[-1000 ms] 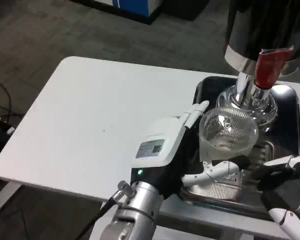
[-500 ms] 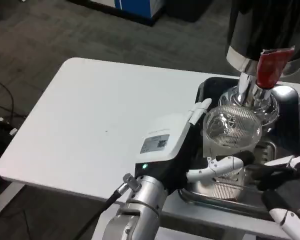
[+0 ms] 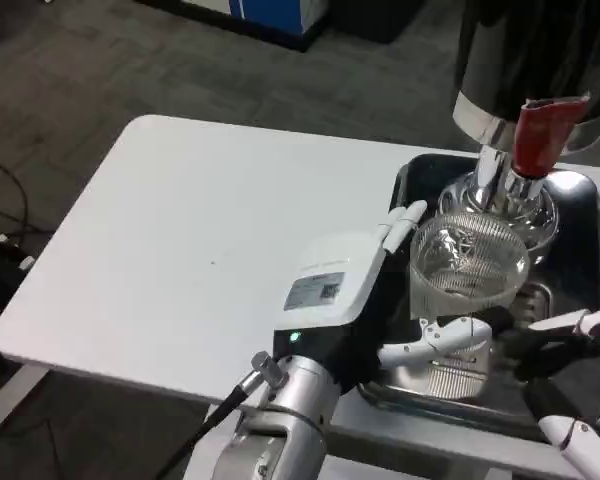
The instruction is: Grasp the cup under the faucet to collect the drink, then remove the cup.
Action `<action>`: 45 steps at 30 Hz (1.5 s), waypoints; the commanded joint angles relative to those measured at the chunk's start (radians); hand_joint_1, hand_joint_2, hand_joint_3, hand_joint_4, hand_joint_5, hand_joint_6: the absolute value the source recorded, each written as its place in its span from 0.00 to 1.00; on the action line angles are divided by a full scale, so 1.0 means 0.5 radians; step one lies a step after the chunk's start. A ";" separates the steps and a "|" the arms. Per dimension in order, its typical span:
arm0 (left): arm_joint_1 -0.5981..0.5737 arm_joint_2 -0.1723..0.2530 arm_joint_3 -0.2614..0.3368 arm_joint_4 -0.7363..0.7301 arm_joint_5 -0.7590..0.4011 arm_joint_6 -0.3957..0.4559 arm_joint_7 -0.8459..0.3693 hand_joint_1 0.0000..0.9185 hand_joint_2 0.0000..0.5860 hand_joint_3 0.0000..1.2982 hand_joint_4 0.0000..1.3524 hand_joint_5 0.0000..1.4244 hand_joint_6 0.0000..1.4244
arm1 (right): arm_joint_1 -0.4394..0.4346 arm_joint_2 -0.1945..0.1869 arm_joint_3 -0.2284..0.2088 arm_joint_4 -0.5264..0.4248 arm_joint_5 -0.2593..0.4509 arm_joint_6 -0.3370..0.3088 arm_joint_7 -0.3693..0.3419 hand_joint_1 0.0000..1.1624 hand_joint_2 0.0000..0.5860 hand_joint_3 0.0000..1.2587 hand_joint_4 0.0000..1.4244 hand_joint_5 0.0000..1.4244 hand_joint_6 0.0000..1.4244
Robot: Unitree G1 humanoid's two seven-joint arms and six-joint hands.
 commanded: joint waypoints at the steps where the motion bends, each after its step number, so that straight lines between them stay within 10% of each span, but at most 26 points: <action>1: 0.113 -0.014 -0.072 -0.031 0.045 0.073 -0.088 0.11 0.16 0.08 0.02 0.10 0.14 | 0.011 0.015 0.001 -0.019 0.021 -0.032 -0.002 0.37 0.65 0.45 0.41 0.39 0.27; 45: 0.322 -0.023 -0.071 -0.375 0.207 0.254 -0.088 0.10 0.17 0.10 0.03 0.06 0.07 | 0.029 0.032 -0.009 -0.020 0.037 -0.055 0.001 0.36 0.67 0.45 0.41 0.39 0.27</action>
